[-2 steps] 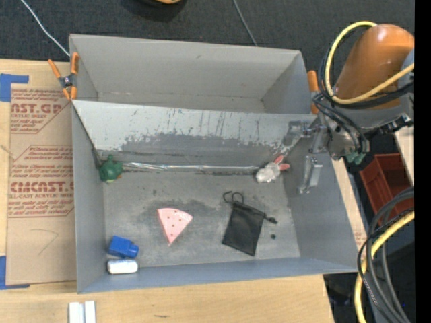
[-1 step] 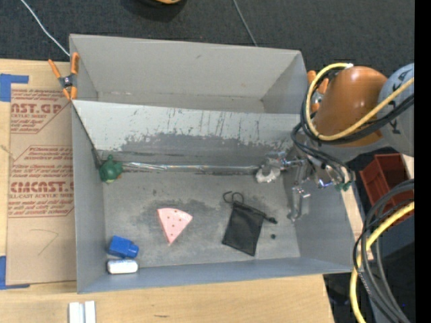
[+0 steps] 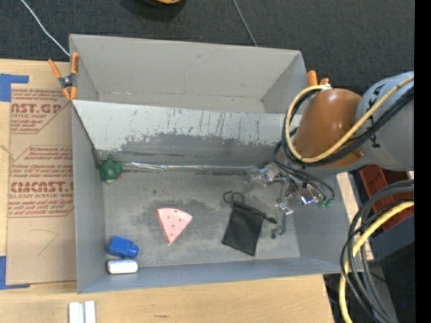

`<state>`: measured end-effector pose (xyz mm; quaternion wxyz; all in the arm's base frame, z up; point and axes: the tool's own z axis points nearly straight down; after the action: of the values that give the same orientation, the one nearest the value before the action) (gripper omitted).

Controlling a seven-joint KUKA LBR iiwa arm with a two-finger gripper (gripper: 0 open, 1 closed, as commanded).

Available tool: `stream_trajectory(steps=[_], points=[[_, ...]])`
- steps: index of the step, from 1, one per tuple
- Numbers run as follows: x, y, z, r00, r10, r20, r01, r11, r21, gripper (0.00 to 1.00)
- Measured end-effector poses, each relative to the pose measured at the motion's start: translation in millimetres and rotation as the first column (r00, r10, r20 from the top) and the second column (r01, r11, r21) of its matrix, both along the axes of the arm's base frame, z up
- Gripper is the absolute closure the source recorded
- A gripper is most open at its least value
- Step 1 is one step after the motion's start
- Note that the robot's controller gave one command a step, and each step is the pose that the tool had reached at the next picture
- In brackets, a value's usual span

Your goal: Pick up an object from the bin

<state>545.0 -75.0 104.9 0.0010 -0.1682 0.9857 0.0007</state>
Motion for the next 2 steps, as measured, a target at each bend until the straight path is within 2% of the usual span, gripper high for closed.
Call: stream_trajectory(steps=[1,2], points=[[-15.7,-19.9,-33.5,1.0,-0.015,-0.001,0.015,1.0,-0.001,0.0],[-28.4,27.9,-33.0,0.992,-0.127,-0.002,0.127,0.992,0.003,0.0]])
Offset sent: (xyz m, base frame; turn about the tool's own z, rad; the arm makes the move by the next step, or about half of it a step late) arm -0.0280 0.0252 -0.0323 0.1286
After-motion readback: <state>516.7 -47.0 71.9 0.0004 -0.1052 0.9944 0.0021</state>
